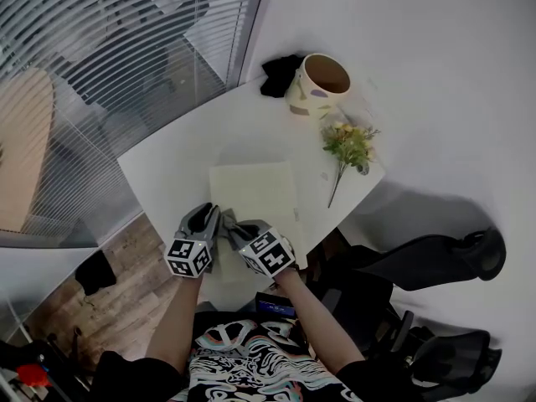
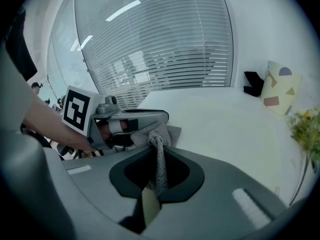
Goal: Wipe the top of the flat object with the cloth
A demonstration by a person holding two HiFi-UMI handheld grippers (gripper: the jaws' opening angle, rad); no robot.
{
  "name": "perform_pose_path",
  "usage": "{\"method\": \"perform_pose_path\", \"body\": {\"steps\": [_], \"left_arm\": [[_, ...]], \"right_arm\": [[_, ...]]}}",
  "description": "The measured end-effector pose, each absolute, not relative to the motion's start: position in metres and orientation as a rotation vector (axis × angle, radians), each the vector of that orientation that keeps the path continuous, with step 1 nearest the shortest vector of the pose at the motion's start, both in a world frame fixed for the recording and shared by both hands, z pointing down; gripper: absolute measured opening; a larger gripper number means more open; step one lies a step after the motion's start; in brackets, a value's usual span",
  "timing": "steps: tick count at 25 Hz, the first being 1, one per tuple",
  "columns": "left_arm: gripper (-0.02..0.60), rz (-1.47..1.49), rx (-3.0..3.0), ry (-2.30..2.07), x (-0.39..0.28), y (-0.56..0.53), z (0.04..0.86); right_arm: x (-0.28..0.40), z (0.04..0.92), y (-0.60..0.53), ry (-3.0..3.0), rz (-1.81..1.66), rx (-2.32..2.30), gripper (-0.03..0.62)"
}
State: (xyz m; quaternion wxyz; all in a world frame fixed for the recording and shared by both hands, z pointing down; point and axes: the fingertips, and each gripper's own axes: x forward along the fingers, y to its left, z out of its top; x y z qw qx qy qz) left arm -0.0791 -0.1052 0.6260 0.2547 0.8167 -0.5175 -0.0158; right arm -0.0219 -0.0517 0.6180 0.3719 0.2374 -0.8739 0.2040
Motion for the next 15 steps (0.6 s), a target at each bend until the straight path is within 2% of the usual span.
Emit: {"method": "perform_pose_path", "body": {"steps": [15], "left_arm": [[0.121,-0.049,2.211,-1.4,-0.08,-0.106,0.626]], "right_arm": [[-0.024,0.618,-0.08,-2.231,0.562,0.636,0.018]]}}
